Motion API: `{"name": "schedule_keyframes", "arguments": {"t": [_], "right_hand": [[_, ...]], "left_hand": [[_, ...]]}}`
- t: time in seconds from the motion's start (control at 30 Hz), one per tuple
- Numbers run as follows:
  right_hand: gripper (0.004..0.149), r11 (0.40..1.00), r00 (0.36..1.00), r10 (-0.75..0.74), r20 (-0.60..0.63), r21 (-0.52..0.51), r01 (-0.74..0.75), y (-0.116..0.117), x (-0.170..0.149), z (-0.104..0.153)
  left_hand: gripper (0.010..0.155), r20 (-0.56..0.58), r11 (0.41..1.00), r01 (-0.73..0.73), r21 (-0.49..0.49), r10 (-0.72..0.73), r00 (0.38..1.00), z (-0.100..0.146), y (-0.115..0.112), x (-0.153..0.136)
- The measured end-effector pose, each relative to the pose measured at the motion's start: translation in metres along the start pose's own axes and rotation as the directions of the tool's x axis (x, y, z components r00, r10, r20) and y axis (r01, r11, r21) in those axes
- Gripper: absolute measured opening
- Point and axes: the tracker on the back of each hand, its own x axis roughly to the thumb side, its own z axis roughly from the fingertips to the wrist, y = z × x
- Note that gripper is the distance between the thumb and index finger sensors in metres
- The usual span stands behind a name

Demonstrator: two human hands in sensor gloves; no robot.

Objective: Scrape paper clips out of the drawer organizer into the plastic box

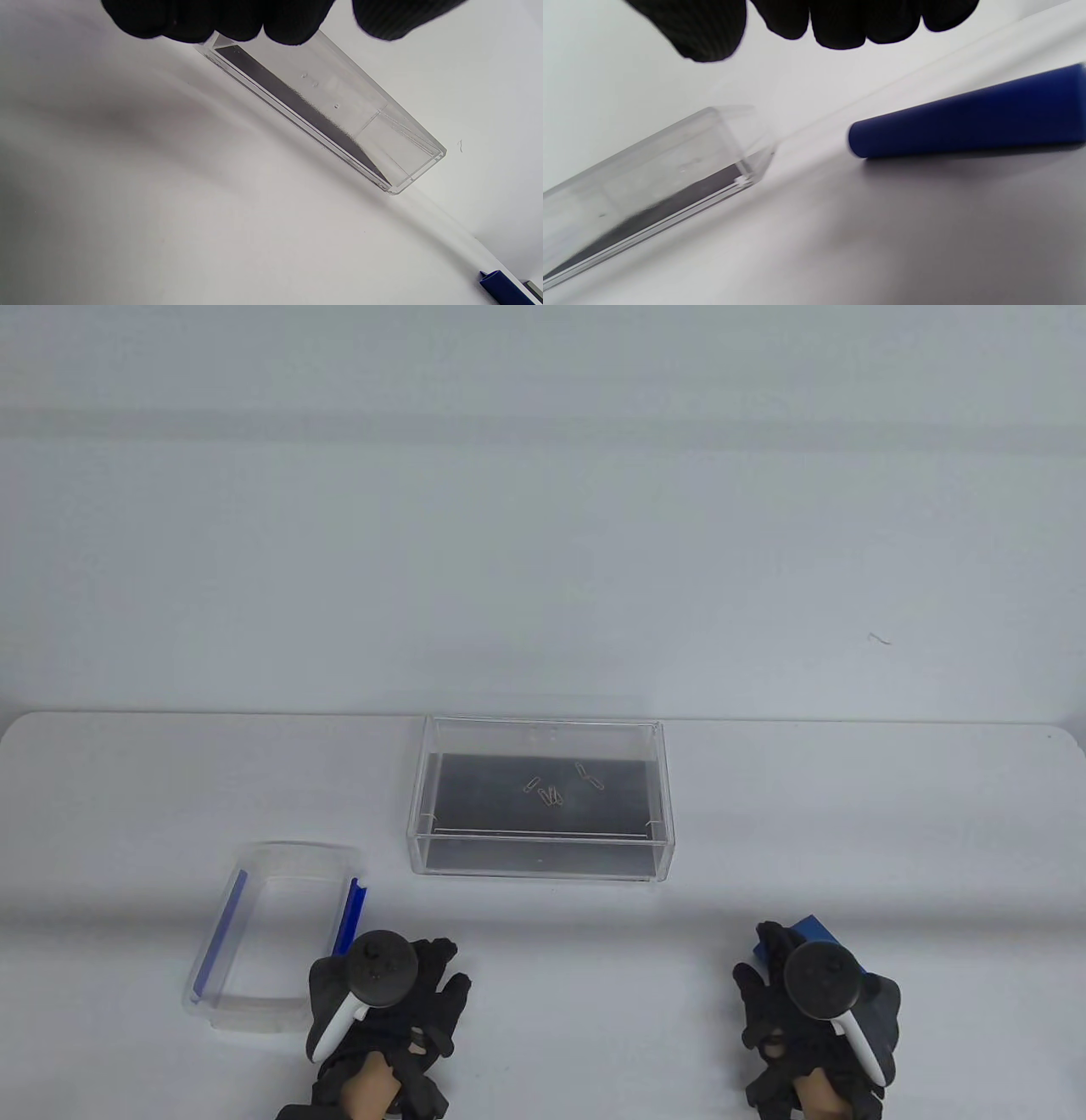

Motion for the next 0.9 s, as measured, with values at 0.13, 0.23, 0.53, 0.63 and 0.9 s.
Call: {"name": "schedule_keyframes", "arguments": {"t": [0.13,0.23,0.53,0.63,0.9], "right_hand": [[0.066,1.000,0.996,0.024,-0.091,-0.004,-0.024,-0.003,-0.022,-0.005],[0.067,0.997,0.984,0.071,-0.162,0.031,-0.066,0.002,-0.033,-0.007],[0.071,0.942,0.911,0.308,-0.274,0.223,-0.252,0.024,-0.044,-0.012],[0.068,0.925,0.888,0.368,-0.278,0.206,-0.319,0.026,-0.038,-0.016],[0.061,0.910,0.878,0.410,-0.247,0.184,-0.373,0.030,-0.029,-0.017]], "left_hand": [[0.065,0.004,1.000,0.002,-0.004,-0.002,1.000,0.000,-0.001,0.001],[0.065,0.004,1.000,0.010,-0.013,-0.009,1.000,0.000,-0.002,0.001],[0.065,-0.011,0.999,0.018,-0.035,-0.019,1.000,-0.001,-0.002,-0.002],[0.065,-0.016,0.999,0.018,-0.037,-0.019,1.000,-0.001,-0.002,-0.002],[0.065,-0.017,0.998,0.028,-0.052,-0.029,0.999,-0.002,-0.004,0.000]]}}
